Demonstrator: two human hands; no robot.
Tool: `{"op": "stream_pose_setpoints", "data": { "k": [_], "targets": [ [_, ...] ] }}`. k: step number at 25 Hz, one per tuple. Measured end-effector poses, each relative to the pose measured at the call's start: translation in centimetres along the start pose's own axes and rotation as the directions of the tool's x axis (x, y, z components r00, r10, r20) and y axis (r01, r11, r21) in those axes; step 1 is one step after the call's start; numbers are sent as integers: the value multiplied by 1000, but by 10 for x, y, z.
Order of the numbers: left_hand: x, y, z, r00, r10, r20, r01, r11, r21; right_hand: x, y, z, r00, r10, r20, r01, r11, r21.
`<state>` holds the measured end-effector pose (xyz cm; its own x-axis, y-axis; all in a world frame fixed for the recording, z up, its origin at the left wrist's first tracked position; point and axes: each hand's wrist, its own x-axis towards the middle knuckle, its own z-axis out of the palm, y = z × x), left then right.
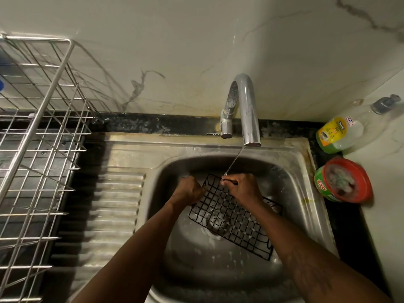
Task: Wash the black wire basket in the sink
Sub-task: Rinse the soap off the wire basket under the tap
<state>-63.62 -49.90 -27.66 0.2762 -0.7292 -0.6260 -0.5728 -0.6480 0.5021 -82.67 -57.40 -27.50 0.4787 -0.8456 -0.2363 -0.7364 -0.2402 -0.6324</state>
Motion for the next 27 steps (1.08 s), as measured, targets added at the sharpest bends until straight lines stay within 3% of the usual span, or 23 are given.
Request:
{"op": "stream_pose_setpoints", "data": {
  "k": [5, 10, 15, 17, 22, 27],
  "targets": [
    [-6, 3, 4, 1000, -17, 23, 20, 992, -127, 0, -2, -2, 1000, 7, 31, -8, 1000, 18],
    [-7, 10, 8, 1000, -2, 19, 1, 998, 61, 9, -21, 10, 983, 21, 183, 4, 991, -135],
    [-5, 9, 10, 999, 19, 39, -22, 997, 74, 18, -44, 6, 945, -131, 299, 192, 964, -185],
    [-4, 7, 11, 998, 30, 50, -34, 996, 79, 17, -36, -2, 939, -93, 330, 168, 964, -206],
    [-6, 17, 11, 995, 51, 80, -65, 982, 175, 4, -7, -18, 957, -38, 287, 114, 961, -252],
    [-11, 0, -6, 998, -37, 60, 34, 998, 55, 2, -6, 0, 994, 11, 104, -9, 1000, -20]
  ]
}}
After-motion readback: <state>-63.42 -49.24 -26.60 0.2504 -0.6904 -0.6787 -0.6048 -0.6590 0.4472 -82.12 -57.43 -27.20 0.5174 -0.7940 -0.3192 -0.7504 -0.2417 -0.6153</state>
